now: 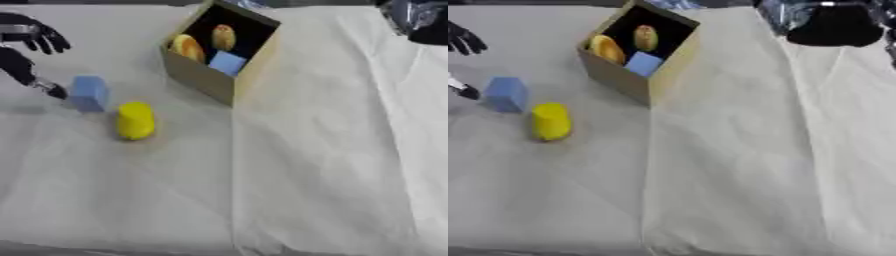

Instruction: Pick up objects on the table and place them in the box.

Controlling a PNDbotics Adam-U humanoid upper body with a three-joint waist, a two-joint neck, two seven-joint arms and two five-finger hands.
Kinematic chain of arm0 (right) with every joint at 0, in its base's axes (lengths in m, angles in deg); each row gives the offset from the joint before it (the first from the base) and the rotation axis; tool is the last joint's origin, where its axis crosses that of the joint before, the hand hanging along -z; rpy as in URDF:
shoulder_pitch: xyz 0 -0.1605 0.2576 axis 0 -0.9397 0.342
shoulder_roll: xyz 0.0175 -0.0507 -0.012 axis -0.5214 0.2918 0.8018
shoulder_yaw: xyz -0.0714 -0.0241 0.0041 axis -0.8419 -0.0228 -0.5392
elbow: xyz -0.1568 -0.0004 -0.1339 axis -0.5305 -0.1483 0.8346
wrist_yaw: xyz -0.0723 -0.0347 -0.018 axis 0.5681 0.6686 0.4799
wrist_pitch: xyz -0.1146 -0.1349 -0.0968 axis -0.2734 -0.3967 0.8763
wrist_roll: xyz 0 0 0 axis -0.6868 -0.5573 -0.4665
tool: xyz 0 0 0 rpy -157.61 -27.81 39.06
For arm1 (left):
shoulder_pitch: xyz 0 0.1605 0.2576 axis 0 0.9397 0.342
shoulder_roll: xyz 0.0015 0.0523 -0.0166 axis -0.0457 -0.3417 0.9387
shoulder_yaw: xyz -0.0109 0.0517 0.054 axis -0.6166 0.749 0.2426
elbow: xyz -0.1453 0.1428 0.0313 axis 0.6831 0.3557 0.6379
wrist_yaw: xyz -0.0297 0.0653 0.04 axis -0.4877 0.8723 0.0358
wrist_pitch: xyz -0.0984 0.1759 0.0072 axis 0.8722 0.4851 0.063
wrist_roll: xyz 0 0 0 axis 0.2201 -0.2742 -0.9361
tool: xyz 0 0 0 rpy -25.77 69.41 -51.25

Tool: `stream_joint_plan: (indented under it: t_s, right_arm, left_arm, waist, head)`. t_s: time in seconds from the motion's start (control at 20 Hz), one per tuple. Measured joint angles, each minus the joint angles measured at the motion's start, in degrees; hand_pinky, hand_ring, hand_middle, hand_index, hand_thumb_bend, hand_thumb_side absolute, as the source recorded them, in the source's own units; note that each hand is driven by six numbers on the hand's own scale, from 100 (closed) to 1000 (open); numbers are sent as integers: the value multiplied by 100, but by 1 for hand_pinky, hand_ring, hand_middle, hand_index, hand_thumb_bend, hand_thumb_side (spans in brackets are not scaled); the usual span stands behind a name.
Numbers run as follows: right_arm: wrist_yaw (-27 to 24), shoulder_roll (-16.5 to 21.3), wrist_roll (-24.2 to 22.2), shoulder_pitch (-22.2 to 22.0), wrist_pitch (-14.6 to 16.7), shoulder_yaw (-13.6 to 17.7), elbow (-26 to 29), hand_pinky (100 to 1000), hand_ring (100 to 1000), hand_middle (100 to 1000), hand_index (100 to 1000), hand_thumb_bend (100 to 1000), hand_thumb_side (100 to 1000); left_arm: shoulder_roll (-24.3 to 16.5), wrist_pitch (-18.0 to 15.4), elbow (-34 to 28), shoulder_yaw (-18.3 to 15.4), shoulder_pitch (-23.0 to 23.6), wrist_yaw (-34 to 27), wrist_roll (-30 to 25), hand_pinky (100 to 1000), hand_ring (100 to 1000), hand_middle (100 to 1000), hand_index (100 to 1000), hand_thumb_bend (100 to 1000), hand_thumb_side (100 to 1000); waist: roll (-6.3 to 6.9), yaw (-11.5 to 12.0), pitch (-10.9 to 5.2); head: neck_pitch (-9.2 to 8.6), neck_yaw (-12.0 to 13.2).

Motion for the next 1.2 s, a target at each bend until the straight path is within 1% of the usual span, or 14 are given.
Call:
stream_joint_plan:
  t_s: [0.15,0.35,0.6,0.65,0.75,0.9,0.95,1.05,1.1,1.2]
  right_arm:
    - [-6,-20,1,-40,-21,12,0,910,812,662,782,100,394]
    - [-25,-62,-3,-64,-53,14,0,910,811,660,780,100,419]
    - [-35,-108,1,-87,-57,20,0,910,810,658,778,100,430]
    - [-37,-110,2,-88,-58,27,0,910,809,657,778,100,432]
    - [-46,-117,12,-91,-65,47,0,910,809,656,778,100,436]
    - [-56,-153,29,-101,-74,51,0,910,808,655,778,100,442]
    - [-58,-154,31,-116,-74,56,0,910,808,655,776,100,445]
    - [-65,-155,39,-134,-70,68,0,910,807,654,770,100,447]
    - [-71,-157,44,-135,-69,77,0,910,807,654,769,100,450]
    - [-87,-161,58,-138,-77,82,0,910,807,653,767,100,452]
  left_arm:
    - [86,-16,0,70,-4,-11,4,872,840,824,913,763,321]
    - [227,-13,90,113,-47,114,90,872,842,825,910,761,318]
    - [400,-47,338,112,-57,334,117,867,838,815,896,734,291]
    - [426,-59,392,110,-60,381,116,862,833,809,890,713,282]
    - [475,-91,494,103,-69,480,115,850,820,795,876,674,237]
    - [526,-156,607,76,-72,624,112,843,812,788,869,645,191]
    - [529,-181,633,72,-73,670,113,839,807,783,864,610,169]
    - [547,-218,678,47,-74,752,130,825,791,763,849,523,161]
    - [569,-233,701,35,-76,784,144,819,783,755,841,493,158]
    - [579,-261,717,17,-77,816,182,804,766,737,820,400,175]
  waist:
    - [-9,-5,29]
    - [-19,-10,39]
    - [-35,-39,66]
    - [-35,-39,66]
    - [-36,-47,69]
    - [-44,-70,73]
    - [-48,-73,77]
    - [-53,-73,84]
    - [-53,-73,84]
    - [-55,-74,86]
  head:
    - [0,8]
    - [0,23]
    - [0,41]
    - [0,44]
    - [0,54]
    - [0,57]
    - [0,57]
    - [0,58]
    - [0,58]
    - [0,58]
